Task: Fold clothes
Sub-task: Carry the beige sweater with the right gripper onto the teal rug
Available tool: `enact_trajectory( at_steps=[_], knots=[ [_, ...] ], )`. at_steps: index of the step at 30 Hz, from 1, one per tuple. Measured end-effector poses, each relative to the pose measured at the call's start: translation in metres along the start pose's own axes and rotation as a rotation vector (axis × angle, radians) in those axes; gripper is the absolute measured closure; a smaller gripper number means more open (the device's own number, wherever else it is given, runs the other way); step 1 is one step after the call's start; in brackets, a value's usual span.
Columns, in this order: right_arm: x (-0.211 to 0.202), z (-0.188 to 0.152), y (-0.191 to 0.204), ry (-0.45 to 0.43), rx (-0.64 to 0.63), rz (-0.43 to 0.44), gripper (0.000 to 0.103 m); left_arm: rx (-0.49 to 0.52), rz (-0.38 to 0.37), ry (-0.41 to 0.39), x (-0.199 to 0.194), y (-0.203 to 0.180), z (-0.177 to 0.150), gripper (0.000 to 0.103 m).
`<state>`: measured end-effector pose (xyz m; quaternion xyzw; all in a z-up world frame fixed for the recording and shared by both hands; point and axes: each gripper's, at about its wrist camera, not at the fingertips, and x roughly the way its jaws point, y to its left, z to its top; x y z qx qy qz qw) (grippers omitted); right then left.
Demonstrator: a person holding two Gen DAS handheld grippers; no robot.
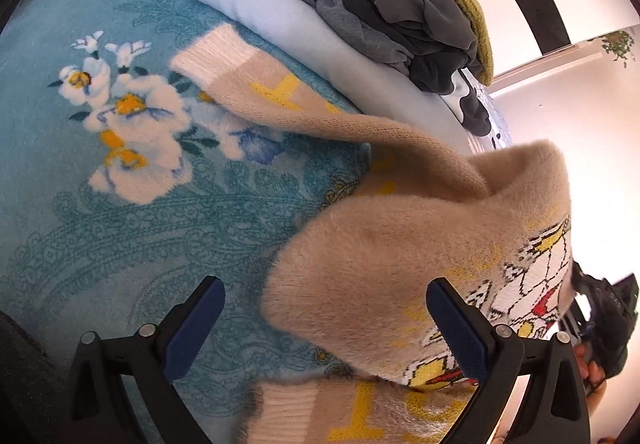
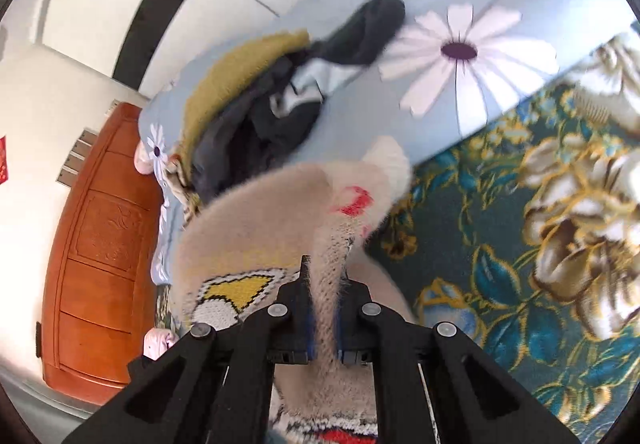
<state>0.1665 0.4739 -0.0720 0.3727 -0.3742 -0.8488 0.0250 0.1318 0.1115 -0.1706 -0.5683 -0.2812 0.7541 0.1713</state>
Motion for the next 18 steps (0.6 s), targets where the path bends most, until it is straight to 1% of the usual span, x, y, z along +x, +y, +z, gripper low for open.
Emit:
enact_trajectory(
  at_steps=[1,2,4,5,6,9,11,12,14,15,18],
  knots=[
    [-0.025,0.001,0.003,-0.063,-0.025,-0.006,0.096,0.001,-0.005,-0.004,-0.001,0.0,0.0,0.001],
    [-0.046,-0.002,0.005,-0.117,-0.051,-0.036,0.096,0.001,-0.01,-0.007,-0.002,0.0,0.001,0.001],
    [-0.076,-0.01,-0.007,-0.193,-0.077,-0.159,0.096,-0.001,-0.016,-0.005,-0.002,-0.001,0.0,0.001],
    [-0.084,-0.015,-0.022,-0.212,-0.06,-0.229,0.096,0.002,-0.016,0.0,-0.001,-0.002,-0.001,0.001],
    [-0.087,-0.02,-0.041,-0.214,-0.024,-0.304,0.096,0.008,-0.016,0.006,0.001,-0.003,-0.002,0.001],
    [-0.089,-0.033,-0.101,-0.163,0.121,-0.474,0.096,0.037,-0.012,0.021,0.003,-0.01,-0.006,0.001],
    [-0.095,-0.039,-0.124,-0.137,0.178,-0.511,0.095,0.059,-0.008,0.029,0.004,-0.015,-0.008,0.001],
    [-0.097,-0.04,-0.13,-0.13,0.191,-0.522,0.094,0.07,-0.006,0.033,0.005,-0.018,-0.01,0.001],
    [-0.106,-0.038,-0.128,-0.131,0.183,-0.542,0.093,0.098,-0.001,0.041,0.007,-0.024,-0.013,0.001],
    [-0.11,-0.036,-0.127,-0.132,0.177,-0.552,0.086,0.116,0.003,0.045,0.008,-0.028,-0.016,0.001],
    [-0.127,-0.029,-0.099,-0.179,0.074,-0.693,0.073,0.188,0.036,0.061,0.016,-0.04,-0.024,0.001]
  ],
)
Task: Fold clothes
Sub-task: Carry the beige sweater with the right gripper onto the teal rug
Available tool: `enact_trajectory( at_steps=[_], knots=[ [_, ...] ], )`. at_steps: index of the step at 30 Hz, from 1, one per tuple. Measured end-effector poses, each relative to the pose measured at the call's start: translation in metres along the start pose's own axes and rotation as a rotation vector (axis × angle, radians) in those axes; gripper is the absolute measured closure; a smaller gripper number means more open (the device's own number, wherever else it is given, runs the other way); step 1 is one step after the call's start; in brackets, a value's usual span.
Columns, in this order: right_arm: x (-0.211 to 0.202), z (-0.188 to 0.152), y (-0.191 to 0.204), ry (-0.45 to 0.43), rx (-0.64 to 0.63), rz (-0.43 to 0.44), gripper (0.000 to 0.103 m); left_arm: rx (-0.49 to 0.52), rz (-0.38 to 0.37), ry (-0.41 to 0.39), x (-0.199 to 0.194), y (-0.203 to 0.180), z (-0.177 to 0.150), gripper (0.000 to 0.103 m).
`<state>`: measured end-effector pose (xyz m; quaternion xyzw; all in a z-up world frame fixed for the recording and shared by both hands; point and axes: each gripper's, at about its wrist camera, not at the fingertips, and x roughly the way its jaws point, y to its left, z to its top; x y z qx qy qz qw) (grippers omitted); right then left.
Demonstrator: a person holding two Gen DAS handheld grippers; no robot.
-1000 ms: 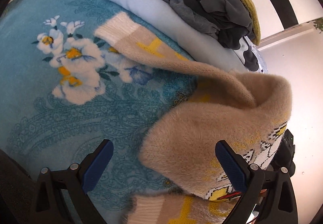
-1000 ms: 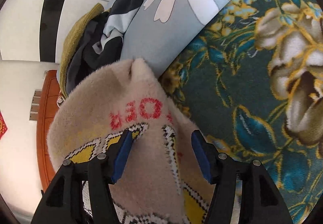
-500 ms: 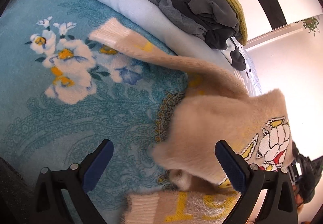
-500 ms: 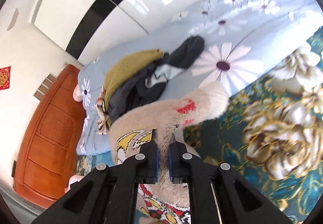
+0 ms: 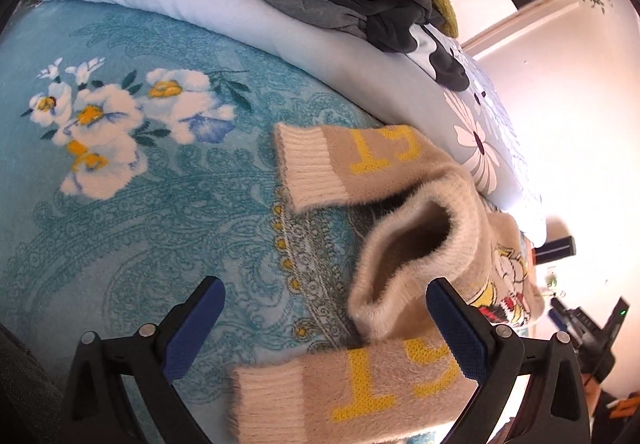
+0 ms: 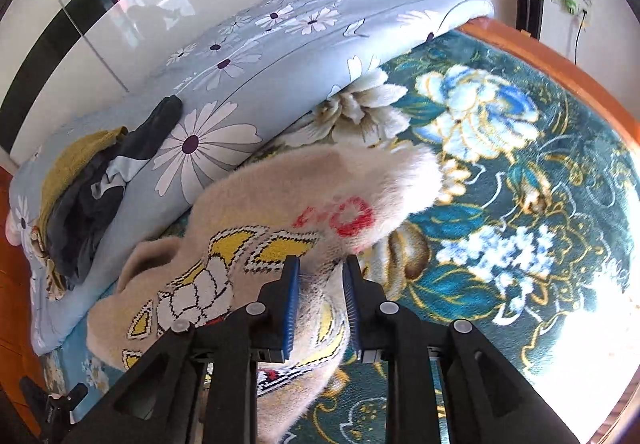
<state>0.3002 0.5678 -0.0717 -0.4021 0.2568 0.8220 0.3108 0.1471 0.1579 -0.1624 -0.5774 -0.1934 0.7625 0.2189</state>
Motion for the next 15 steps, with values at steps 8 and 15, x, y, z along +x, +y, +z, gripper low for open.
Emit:
enact_trajectory(
  at_steps=[8,15],
  knots=[
    [-0.012,-0.011,0.127,0.04,-0.397,0.247,0.053,0.026,0.033,0.029,0.011,-0.01,-0.009,0.001],
    [0.023,-0.09,0.278,0.189,-0.802,0.382,0.05,-0.004,0.06,0.001,-0.002,0.001,-0.011,0.001]
  ],
)
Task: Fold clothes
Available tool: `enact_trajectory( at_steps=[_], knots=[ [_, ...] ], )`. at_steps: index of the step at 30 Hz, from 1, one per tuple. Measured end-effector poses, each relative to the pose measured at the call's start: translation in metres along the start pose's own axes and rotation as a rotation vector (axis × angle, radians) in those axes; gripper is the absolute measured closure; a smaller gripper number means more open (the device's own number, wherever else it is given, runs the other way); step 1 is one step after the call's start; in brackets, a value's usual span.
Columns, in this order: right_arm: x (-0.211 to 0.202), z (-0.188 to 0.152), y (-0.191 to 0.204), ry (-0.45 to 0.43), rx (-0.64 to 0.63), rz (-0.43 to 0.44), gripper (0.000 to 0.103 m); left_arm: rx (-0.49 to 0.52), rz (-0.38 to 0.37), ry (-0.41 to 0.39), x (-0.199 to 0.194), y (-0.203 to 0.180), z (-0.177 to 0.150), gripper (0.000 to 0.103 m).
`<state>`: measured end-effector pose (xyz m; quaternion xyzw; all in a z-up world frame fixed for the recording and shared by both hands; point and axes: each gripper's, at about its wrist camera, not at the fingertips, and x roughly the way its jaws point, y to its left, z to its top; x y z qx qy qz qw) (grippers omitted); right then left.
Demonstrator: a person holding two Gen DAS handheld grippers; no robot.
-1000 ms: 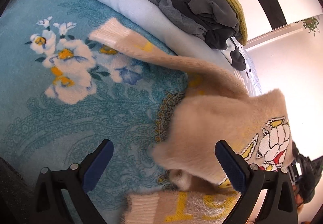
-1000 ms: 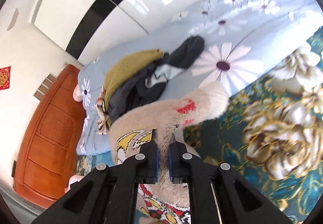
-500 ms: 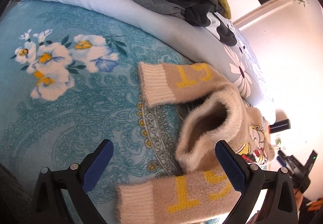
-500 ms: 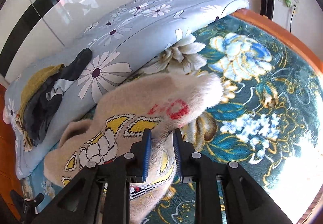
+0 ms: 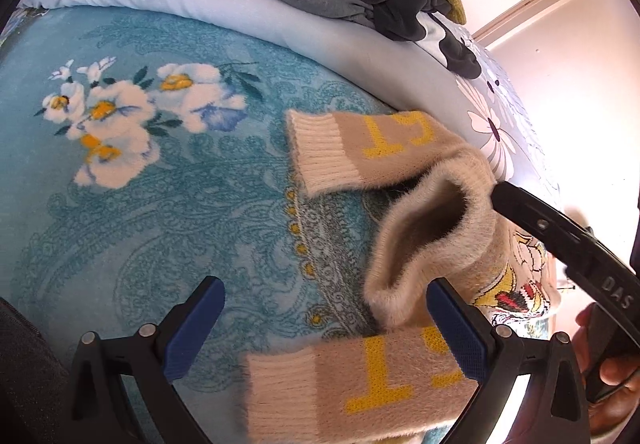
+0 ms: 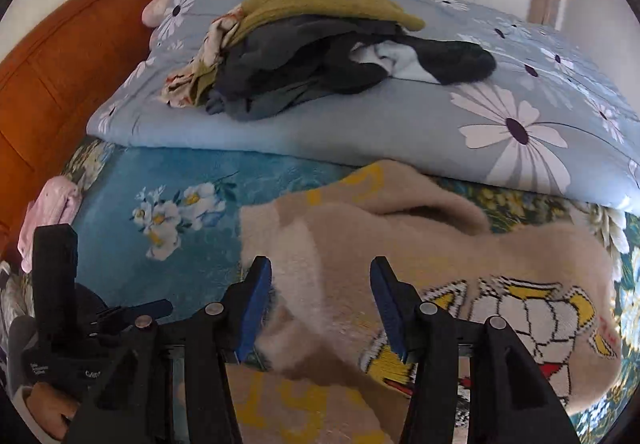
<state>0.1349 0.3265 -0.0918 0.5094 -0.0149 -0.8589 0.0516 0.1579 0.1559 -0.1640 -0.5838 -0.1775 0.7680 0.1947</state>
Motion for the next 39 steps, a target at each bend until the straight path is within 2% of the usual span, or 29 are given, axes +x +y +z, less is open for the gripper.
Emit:
enact_trajectory(
  at_steps=[3,5,7,8,9,10,18,24,27,28,30,31,35,39],
  knots=[
    [0.028,0.009,0.026,0.063,-0.131,-0.118,0.05,0.0,-0.002,0.004,0.0,0.002,-0.001,0.001],
    [0.038,0.011,0.028,0.093,-0.187,-0.195,0.05,0.016,-0.006,0.007,0.001,-0.001,-0.002,0.001],
    [0.037,0.014,0.019,0.107,-0.169,-0.193,0.053,0.034,-0.013,0.012,0.002,-0.005,-0.003,0.001],
    [0.035,0.015,0.013,0.108,-0.146,-0.196,0.058,0.041,-0.018,0.015,0.004,-0.008,-0.003,0.001],
    [0.031,0.016,0.007,0.107,-0.12,-0.2,0.075,0.051,-0.021,0.019,0.006,-0.012,-0.003,0.001],
    [0.026,0.016,0.0,0.097,-0.095,-0.201,0.078,0.068,-0.024,0.024,0.009,-0.016,-0.003,0.001],
    [-0.025,-0.002,-0.045,0.007,0.088,-0.122,0.081,0.289,-0.042,0.055,0.033,-0.066,-0.015,0.004],
    [-0.048,-0.017,-0.065,-0.012,0.173,-0.069,0.081,0.37,-0.102,0.097,0.041,-0.09,-0.019,0.027],
    [-0.054,-0.021,-0.069,-0.017,0.19,-0.063,0.081,0.401,-0.122,0.114,0.041,-0.1,-0.022,0.049],
    [-0.054,-0.021,-0.069,-0.017,0.193,-0.06,0.081,0.409,-0.125,0.119,0.041,-0.103,-0.023,0.06],
    [-0.055,-0.021,-0.07,-0.017,0.192,-0.058,0.081,0.408,-0.135,0.114,0.037,-0.103,-0.024,0.069],
    [-0.056,-0.021,-0.069,-0.017,0.19,-0.06,0.081,0.406,-0.14,0.108,0.034,-0.103,-0.024,0.076],
    [-0.057,-0.015,-0.067,-0.027,0.195,-0.051,0.081,0.399,-0.157,0.075,0.016,-0.102,-0.022,0.081],
    [-0.059,0.005,-0.056,-0.06,0.187,-0.034,0.081,0.342,-0.169,0.032,-0.01,-0.096,-0.006,0.083]
  ],
)
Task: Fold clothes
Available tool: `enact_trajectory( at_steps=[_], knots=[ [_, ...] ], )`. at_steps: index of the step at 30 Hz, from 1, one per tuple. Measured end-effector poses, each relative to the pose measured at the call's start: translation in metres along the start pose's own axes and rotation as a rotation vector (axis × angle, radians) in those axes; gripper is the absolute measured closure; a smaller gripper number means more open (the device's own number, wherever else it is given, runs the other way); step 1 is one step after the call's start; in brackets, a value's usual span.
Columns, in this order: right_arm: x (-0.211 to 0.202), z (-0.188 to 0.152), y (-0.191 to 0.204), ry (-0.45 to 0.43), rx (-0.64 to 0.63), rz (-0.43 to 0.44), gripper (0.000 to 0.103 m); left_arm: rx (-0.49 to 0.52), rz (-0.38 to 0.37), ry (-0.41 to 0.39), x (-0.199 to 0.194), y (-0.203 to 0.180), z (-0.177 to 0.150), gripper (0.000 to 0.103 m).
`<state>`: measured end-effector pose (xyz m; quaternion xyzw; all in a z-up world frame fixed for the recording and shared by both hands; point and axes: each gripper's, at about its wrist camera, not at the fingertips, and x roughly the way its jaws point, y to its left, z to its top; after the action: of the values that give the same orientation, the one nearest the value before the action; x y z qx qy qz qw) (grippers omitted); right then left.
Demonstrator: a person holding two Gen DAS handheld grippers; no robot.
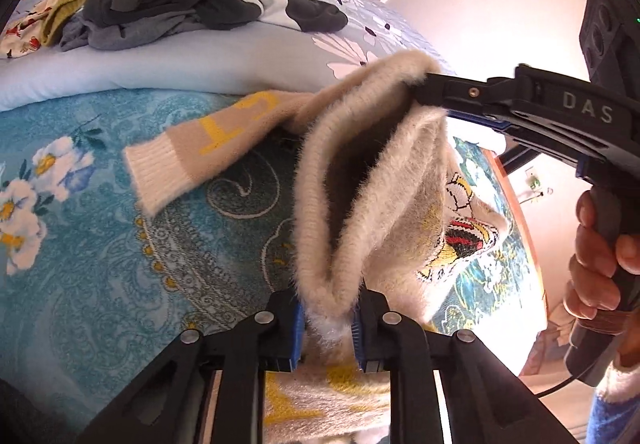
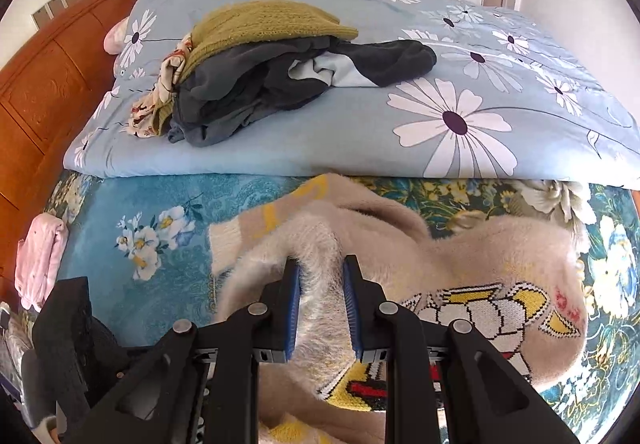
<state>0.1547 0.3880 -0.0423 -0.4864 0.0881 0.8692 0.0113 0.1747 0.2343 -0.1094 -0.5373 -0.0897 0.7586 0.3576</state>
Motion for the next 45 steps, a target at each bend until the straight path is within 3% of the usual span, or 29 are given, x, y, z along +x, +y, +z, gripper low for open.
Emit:
enact_trajectory(
  at_steps=[7,12,13,18,22,24,25,26,29,32,36,37,38,39,40,42,45],
  knots=[
    [0.014,0.063,0.061,-0.05,-0.036,0.073,0.082,-0.199,0.008,-0.158,-0.075,0.062,0.039,0.084],
    [0.04,0.102,0.134,-0.041,-0.093,0.152,0.086,-0.289,0.1,-0.225,-0.135,0.131,0.049,0.085],
    [0.046,0.107,0.153,-0.037,-0.119,0.177,0.095,-0.31,0.119,-0.226,-0.145,0.147,0.048,0.085],
    [0.081,0.115,0.251,0.003,-0.249,0.206,0.095,-0.445,0.211,-0.21,-0.18,0.228,0.037,0.087],
    [0.092,0.111,0.288,0.03,-0.251,0.291,0.095,-0.585,0.213,-0.195,-0.19,0.29,0.017,0.088],
    [0.092,0.11,0.292,0.028,-0.268,0.294,0.095,-0.647,0.216,-0.208,-0.2,0.317,0.005,0.089],
    [0.095,0.109,0.289,0.035,-0.278,0.28,0.095,-0.667,0.236,-0.222,-0.207,0.328,0.0,0.103],
    [0.099,0.109,0.284,0.044,-0.288,0.263,0.095,-0.676,0.281,-0.25,-0.218,0.339,-0.003,0.103],
    [0.116,0.108,0.257,0.087,-0.279,0.203,0.095,-0.748,0.292,-0.31,-0.248,0.371,-0.019,0.103],
    [0.141,0.108,0.212,0.142,-0.18,0.145,0.095,-0.766,0.205,-0.331,-0.258,0.388,-0.03,0.102],
    [0.166,0.106,0.151,0.175,-0.01,0.08,0.093,-0.699,0.114,-0.25,-0.226,0.383,-0.022,0.1],
    [0.171,0.106,0.138,0.176,0.034,0.07,0.079,-0.685,0.088,-0.222,-0.214,0.379,-0.02,0.092],
    [0.175,0.106,0.125,0.174,0.085,0.064,0.07,-0.675,0.077,-0.187,-0.201,0.374,-0.02,0.074],
    [0.178,0.106,0.113,0.166,0.135,0.069,0.063,-0.663,0.068,-0.153,-0.188,0.369,-0.019,0.063],
    [0.179,0.106,0.107,0.158,0.164,0.071,0.063,-0.643,0.068,-0.119,-0.175,0.363,-0.019,0.05],
    [0.179,0.107,0.1,0.149,0.186,0.057,0.063,-0.597,0.056,-0.065,-0.153,0.351,-0.019,0.047],
    [0.158,0.114,0.11,0.054,0.102,0.003,0.063,-0.56,0.035,-0.033,-0.136,0.342,-0.015,0.042]
  ],
)
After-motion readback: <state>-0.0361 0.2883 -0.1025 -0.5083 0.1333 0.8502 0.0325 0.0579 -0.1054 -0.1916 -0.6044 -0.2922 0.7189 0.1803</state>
